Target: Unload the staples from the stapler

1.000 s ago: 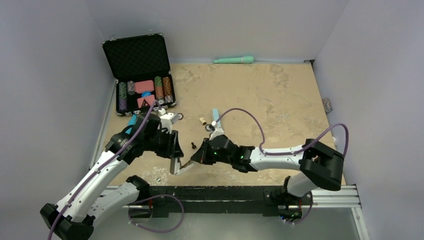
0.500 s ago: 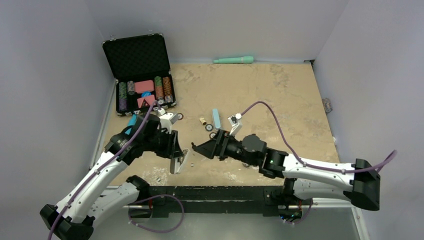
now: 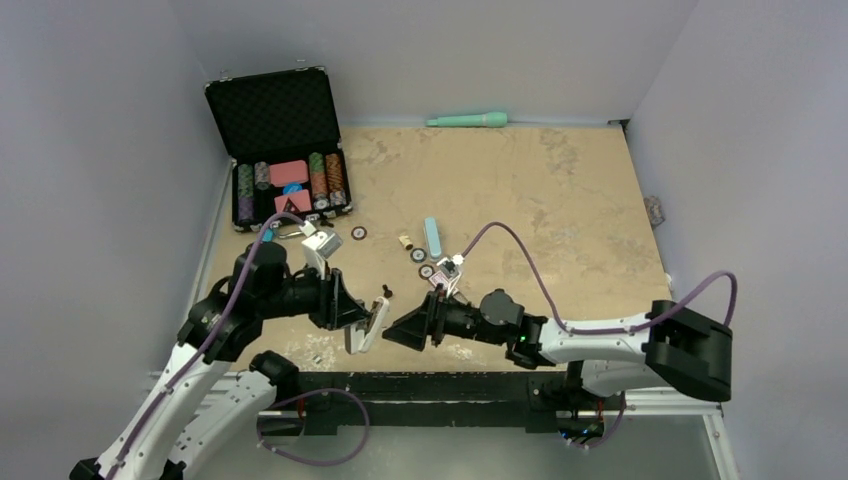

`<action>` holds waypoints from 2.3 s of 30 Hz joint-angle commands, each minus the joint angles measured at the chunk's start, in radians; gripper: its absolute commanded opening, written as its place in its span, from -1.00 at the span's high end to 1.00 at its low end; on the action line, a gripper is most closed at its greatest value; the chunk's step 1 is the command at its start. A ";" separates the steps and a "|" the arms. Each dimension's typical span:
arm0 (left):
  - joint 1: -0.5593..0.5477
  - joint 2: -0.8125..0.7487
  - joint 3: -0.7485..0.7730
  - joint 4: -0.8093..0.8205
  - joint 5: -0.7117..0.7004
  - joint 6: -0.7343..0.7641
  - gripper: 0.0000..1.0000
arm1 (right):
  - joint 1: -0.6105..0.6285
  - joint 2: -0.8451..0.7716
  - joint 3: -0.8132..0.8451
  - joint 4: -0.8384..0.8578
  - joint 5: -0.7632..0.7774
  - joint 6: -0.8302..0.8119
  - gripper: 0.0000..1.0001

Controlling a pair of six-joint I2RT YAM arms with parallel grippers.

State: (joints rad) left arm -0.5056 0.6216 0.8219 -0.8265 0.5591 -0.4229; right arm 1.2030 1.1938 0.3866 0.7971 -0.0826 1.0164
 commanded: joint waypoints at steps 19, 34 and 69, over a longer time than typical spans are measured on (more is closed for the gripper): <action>0.078 -0.090 -0.005 0.089 0.096 0.007 1.00 | 0.032 0.493 0.237 0.722 -0.317 -0.058 -0.46; 0.084 -0.104 -0.007 0.092 0.091 0.006 1.00 | 0.052 0.558 0.272 0.752 -0.330 -0.025 0.05; 0.110 -0.128 0.023 0.019 -0.137 -0.006 -1.00 | 0.053 0.295 0.310 -0.004 -0.126 -0.068 1.00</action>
State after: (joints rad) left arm -0.4091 0.5163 0.8188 -0.8062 0.4816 -0.4267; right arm 1.2530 1.5589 0.6502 0.9409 -0.2764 0.9783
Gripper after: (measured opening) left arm 0.997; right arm 0.349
